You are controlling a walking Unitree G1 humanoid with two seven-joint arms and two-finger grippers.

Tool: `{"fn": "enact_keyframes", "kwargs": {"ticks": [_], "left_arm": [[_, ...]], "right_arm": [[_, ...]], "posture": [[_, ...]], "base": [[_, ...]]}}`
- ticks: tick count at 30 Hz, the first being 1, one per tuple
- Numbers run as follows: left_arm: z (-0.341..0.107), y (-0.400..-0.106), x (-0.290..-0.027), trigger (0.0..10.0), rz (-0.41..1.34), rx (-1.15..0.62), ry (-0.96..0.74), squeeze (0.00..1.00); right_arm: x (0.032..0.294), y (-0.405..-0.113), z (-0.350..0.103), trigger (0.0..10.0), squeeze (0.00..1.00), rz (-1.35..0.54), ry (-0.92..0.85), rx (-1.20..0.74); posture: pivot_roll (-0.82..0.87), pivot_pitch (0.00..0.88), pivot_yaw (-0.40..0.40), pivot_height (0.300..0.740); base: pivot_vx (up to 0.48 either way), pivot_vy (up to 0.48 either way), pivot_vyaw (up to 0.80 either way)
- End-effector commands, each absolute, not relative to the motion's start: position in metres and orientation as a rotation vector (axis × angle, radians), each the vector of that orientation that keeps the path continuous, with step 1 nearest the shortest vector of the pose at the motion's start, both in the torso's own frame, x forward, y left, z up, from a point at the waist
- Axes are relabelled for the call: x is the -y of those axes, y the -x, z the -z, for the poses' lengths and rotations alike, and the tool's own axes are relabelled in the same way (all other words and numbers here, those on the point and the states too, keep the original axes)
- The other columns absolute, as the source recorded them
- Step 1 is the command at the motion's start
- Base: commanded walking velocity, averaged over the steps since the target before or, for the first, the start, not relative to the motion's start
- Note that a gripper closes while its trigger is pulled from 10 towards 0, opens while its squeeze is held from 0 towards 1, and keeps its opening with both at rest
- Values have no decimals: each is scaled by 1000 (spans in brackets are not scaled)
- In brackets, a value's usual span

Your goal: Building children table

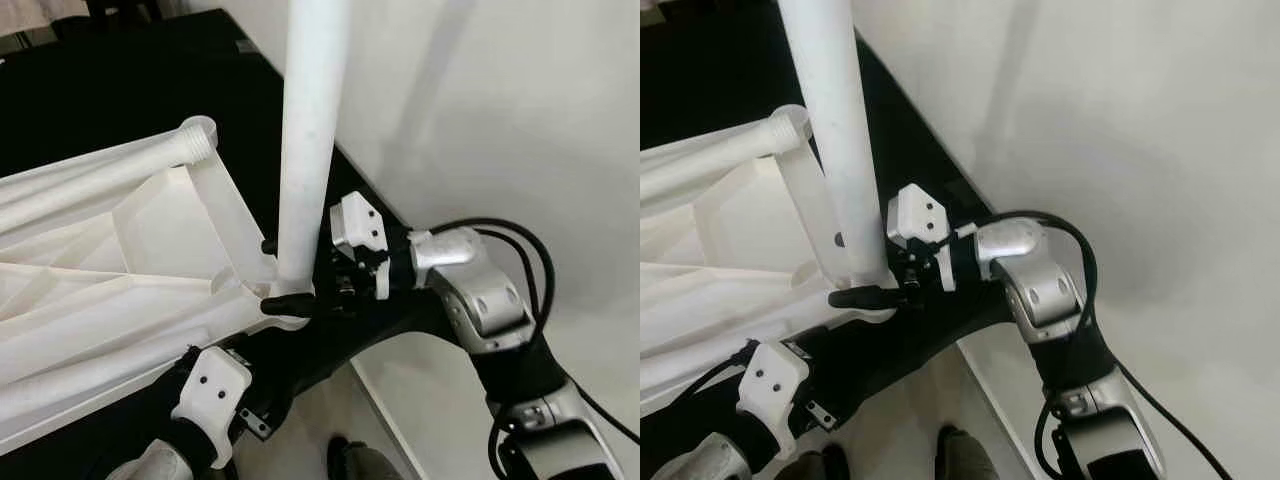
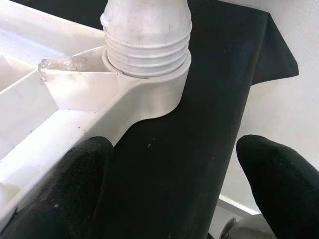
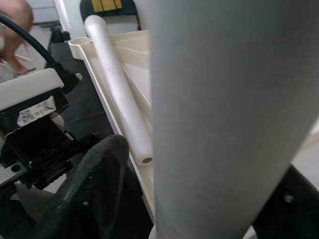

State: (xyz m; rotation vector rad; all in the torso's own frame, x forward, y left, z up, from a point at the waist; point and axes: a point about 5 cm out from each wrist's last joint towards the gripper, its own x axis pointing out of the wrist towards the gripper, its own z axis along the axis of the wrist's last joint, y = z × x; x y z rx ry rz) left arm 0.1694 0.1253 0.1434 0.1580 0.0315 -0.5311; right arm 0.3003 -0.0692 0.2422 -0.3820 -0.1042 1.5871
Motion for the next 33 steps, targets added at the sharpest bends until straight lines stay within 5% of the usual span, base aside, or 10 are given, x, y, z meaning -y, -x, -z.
{"fn": "enact_keyframes", "kwargs": {"ticks": [1, 15, 17, 19, 27, 28, 30, 31, 32, 33], "left_arm": [[-144, -166, -122, 10000, 534, -36, -140, 0], [-146, -165, -122, 10000, 540, -32, -133, 0], [-147, -165, -124, 10000, 540, -33, -134, 0], [-147, -165, -125, 10000, 542, -34, -134, 0], [-146, -165, -125, 10000, 578, -37, -135, 0], [-146, -166, -125, 10000, 578, -36, -134, 0], [-146, -166, -125, 10000, 575, -34, -131, 0], [-146, -165, -125, 10000, 576, -33, -130, 0], [-147, -163, -125, 10000, 577, -31, -128, 0], [-147, -163, -125, 10000, 579, -31, -126, 0]], "right_arm": [[66, -296, -235, 0, 0, -1671, 377, 89], [88, -286, -207, 0, 0, -1350, 261, -7], [86, -282, -176, 0, 0, -809, 201, -97], [89, -268, -161, 0, 0, -572, 203, -153], [65, -271, -175, 157, 0, -728, 186, -107], [62, -274, -178, 10000, 0, -758, 185, -99], [59, -280, -185, 10000, 0, -824, 159, -78], [55, -281, -191, 10000, 835, -913, 133, -59], [52, -282, -197, 10000, 1000, -995, 109, -39], [51, -283, -200, 10000, 1000, -1047, 95, -26]], "posture": [[-174, 242, -98, 740], [-206, 256, -97, 740], [-212, 265, -90, 740], [-215, 265, -77, 740], [-217, 247, -74, 740], [-218, 247, -73, 740], [-213, 242, -71, 740], [-213, 244, -74, 740], [-213, 244, -74, 740], [-213, 244, -74, 740]], "base": [[0, 0, 0], [0, 0, 0], [0, 0, 0], [0, 0, 0], [0, 0, 0], [0, 0, 0], [0, 0, 0], [0, 0, 0], [0, 0, 0], [0, 0, 0]]}}
